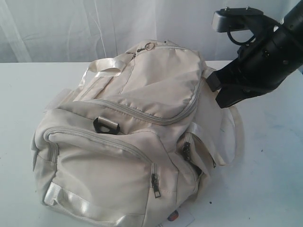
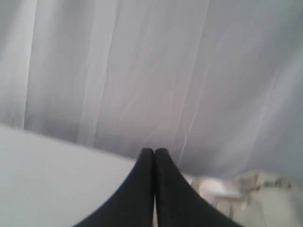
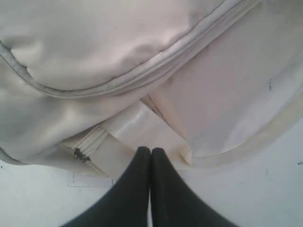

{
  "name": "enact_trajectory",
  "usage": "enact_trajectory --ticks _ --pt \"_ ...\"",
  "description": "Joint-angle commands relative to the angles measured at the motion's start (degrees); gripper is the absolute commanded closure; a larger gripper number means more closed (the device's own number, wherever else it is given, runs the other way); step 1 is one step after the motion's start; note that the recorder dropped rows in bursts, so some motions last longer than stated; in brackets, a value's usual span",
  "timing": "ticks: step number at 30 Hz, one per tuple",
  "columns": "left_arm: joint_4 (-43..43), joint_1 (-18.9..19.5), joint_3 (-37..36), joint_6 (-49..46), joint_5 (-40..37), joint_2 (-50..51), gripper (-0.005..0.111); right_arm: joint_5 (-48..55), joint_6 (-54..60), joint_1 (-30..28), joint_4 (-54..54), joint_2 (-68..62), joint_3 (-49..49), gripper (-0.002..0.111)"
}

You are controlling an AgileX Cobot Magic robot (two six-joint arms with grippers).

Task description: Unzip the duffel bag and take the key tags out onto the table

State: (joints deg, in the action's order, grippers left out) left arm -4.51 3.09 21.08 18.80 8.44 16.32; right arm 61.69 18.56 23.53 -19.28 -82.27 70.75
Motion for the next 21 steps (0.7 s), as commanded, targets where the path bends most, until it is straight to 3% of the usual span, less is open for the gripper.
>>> enact_trajectory --ticks 1,4,7,9,11,15,21 --pt "-0.6 0.1 11.5 -8.2 -23.4 12.7 0.107 -0.5 0.7 0.1 -0.4 0.5 0.5 0.108" --pt "-8.2 0.1 22.4 -23.6 -39.4 23.4 0.107 -0.5 0.7 0.1 -0.4 0.5 0.5 0.108" --pt "-29.8 0.1 33.5 -49.6 -58.0 33.1 0.107 -0.5 0.7 0.1 -0.4 0.5 0.5 0.108" --pt "-46.1 0.1 38.1 -62.6 -69.2 37.7 0.107 -0.5 0.7 0.1 -0.4 0.5 0.5 0.108" --pt "-55.8 -0.4 41.5 -71.3 -76.4 41.1 0.107 -0.5 0.7 0.1 -0.4 0.5 0.5 0.108" --pt "-50.6 -6.7 44.6 -69.9 -74.8 44.3 0.107 -0.4 0.7 0.1 -0.4 0.5 0.5 0.108" --pt "-35.4 -22.1 44.6 -61.0 -68.7 49.4 0.107 -0.5 0.7 0.1 -0.4 0.5 0.5 0.108"
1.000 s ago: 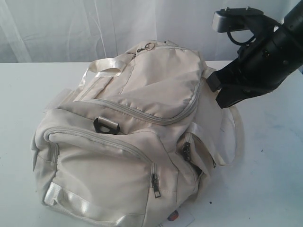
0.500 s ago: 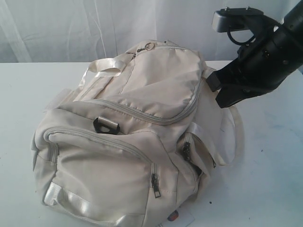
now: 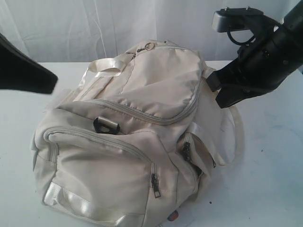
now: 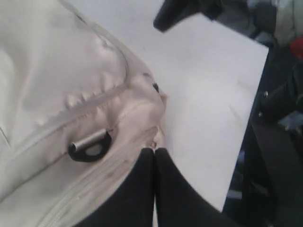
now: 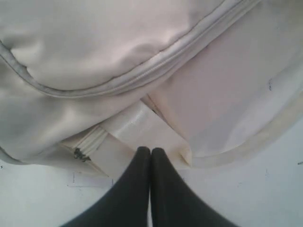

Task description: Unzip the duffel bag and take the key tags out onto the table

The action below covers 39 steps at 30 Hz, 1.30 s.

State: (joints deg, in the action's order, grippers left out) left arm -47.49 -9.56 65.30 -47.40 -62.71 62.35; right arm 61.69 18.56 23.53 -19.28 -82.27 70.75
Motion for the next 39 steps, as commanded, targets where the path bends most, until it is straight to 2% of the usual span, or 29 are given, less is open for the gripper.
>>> enact_trajectory --ticks 1,2,3,4,5,6,7,8,9,10,11,12,13,15,17,18,26,32,39 --pt "9.8 -12.4 0.4 7.1 3.8 4.6 0.107 -0.5 0.7 0.1 -0.4 0.5 0.5 0.108" --pt "11.9 -15.3 0.4 8.6 5.0 5.7 0.107 -0.5 0.7 0.1 -0.4 0.5 0.5 0.108" --pt "17.8 -20.3 0.4 10.6 7.2 7.9 0.107 -0.4 0.7 0.1 -0.4 0.5 0.5 0.108" --pt "20.6 -22.0 0.4 10.7 7.7 8.6 0.107 -0.4 0.7 0.1 -0.4 0.5 0.5 0.108" --pt "25.8 -25.6 0.4 10.5 8.2 10.5 0.104 -0.4 0.7 0.1 -0.4 0.5 0.5 0.108" --pt "27.7 -26.7 0.4 10.1 8.2 11.1 0.101 -0.4 0.7 0.1 -0.4 0.5 0.5 0.108" --pt "31.5 -28.8 0.4 10.1 9.1 12.7 0.091 -0.4 0.7 0.1 -0.4 0.5 0.5 0.108" --pt "32.7 -29.5 0.4 10.1 9.8 13.3 0.086 -0.4 0.7 0.1 -0.4 0.5 0.5 0.108" --pt "34.4 -30.0 0.4 9.9 11.9 14.3 0.072 -0.3 0.7 0.1 -0.4 0.5 0.5 0.108" --pt "34.7 -30.0 0.4 9.6 13.1 14.8 0.064 -0.3 0.7 0.1 -0.4 0.5 0.5 0.108" --pt "35.4 -30.0 0.4 9.6 15.1 15.6 0.049 -0.3 0.7 0.1 -0.4 0.5 0.5 0.108" --pt "36.9 -30.0 0.4 9.0 16.8 16.1 0.042 -0.3 0.7 0.1 -0.4 0.5 0.5 0.108" --pt "37.2 -30.0 0.4 8.8 17.6 16.5 0.041 -0.2 0.7 0.1 -0.4 0.5 0.5 0.108" --pt "37.5 -30.0 0.4 8.3 18.7 17.6 0.044 -0.2 0.7 0.1 -0.4 0.5 0.5 0.108" --pt "38.8 -30.0 0.4 8.3 18.5 19.1 0.056 -0.2 0.7 0.1 -0.4 0.5 0.5 0.108" --pt "40.2 -30.0 0.4 9.1 18.1 19.9 0.065 -0.2 0.7 0.1 -0.4 0.5 0.5 0.108" --pt "46.3 -30.0 0.4 12.7 15.3 21.0 0.107 -0.1 0.7 0.1 -0.4 0.5 0.5 0.108" --pt "57.1 -30.0 0.4 19.7 6.3 21.0 0.107 -0.1 0.7 0.1 -0.4 0.5 0.5 0.108" --pt "62.2 -30.0 0.4 21.7 -0.2 21.0 0.107 -0.2 0.7 0.1 -0.4 0.5 0.5 0.108"
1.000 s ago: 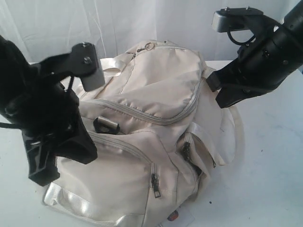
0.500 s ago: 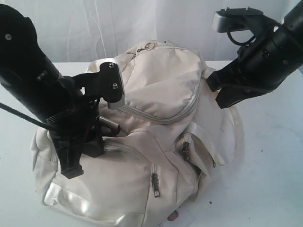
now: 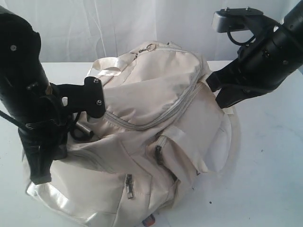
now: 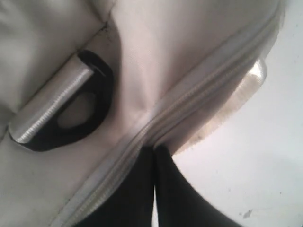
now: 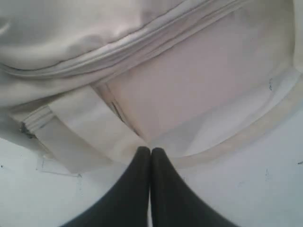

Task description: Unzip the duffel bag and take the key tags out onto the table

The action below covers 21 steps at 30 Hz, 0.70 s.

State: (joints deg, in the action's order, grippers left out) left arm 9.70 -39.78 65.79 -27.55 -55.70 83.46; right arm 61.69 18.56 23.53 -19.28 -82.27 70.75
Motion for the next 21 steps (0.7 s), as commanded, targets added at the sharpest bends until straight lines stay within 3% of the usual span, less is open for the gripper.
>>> enact_trajectory --ticks 1,6,11,16,21 --pt "6.7 0.2 -0.1 2.4 -8.3 -0.1 0.107 -0.2 0.7 0.1 -0.4 0.5 0.5 0.108" --pt "16.2 0.4 -0.1 6.9 -14.3 -0.1 0.107 -0.2 0.7 0.1 -0.4 0.5 0.5 0.108" --pt "19.1 2.6 -0.1 6.6 -14.3 -0.1 0.107 -0.2 0.7 0.1 -0.4 0.5 0.5 0.108" --pt "19.4 7.1 -0.1 6.3 -14.3 -0.1 0.107 -0.3 0.7 0.1 -0.4 0.5 0.5 0.108" --pt "14.3 7.7 -0.1 7.4 -14.3 -0.9 0.107 -0.3 0.7 0.1 -0.4 0.5 0.5 0.108"
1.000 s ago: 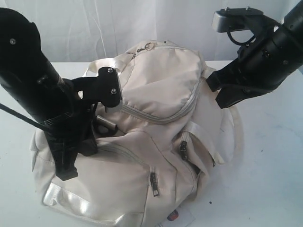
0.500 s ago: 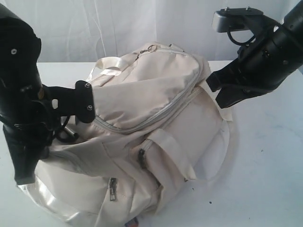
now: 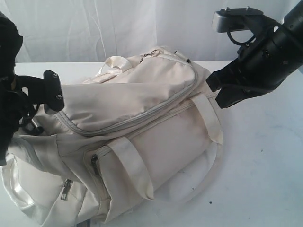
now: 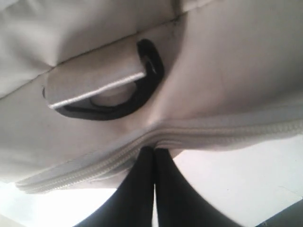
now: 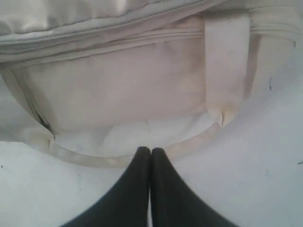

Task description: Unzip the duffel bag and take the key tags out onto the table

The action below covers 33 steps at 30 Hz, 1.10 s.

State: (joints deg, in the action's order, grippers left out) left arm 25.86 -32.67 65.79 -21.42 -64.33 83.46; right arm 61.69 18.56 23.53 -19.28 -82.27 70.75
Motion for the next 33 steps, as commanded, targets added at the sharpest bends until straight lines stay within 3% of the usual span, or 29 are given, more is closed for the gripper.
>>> enact_trajectory --ticks 1,7,18,21,25,27,30,33 --pt "-5.0 0.6 0.0 0.6 -5.6 -1.5 0.107 -0.3 0.7 0.1 -0.4 0.5 0.5 0.108" --pt "-20.4 0.6 2.1 -3.0 -5.6 -6.4 0.107 -0.7 0.7 0.1 -0.4 0.5 0.5 0.108" --pt "-22.7 0.6 2.9 -3.4 -5.6 -13.5 0.106 -7.4 0.9 0.1 -0.4 -1.9 0.5 0.108" --pt "-23.5 0.6 1.7 -3.4 -5.6 -13.2 0.094 -10.6 1.4 0.1 -0.4 -3.1 1.1 0.108" --pt "-23.5 0.6 -1.2 -3.4 -4.8 -13.2 0.058 -13.1 2.8 0.1 -0.4 -4.9 5.0 0.108" --pt "-23.6 0.6 -1.6 -2.9 -2.7 -13.2 0.046 -13.7 4.8 0.3 -0.4 -6.3 8.7 0.108" --pt "-23.7 0.6 -1.6 -2.6 -0.3 -13.7 0.044 -14.2 7.6 0.7 -0.4 -9.3 15.1 0.1" --pt "-23.0 0.6 -1.6 -2.6 3.6 -15.3 0.05 -16.5 10.1 1.7 0.6 -13.4 21.0 0.083"
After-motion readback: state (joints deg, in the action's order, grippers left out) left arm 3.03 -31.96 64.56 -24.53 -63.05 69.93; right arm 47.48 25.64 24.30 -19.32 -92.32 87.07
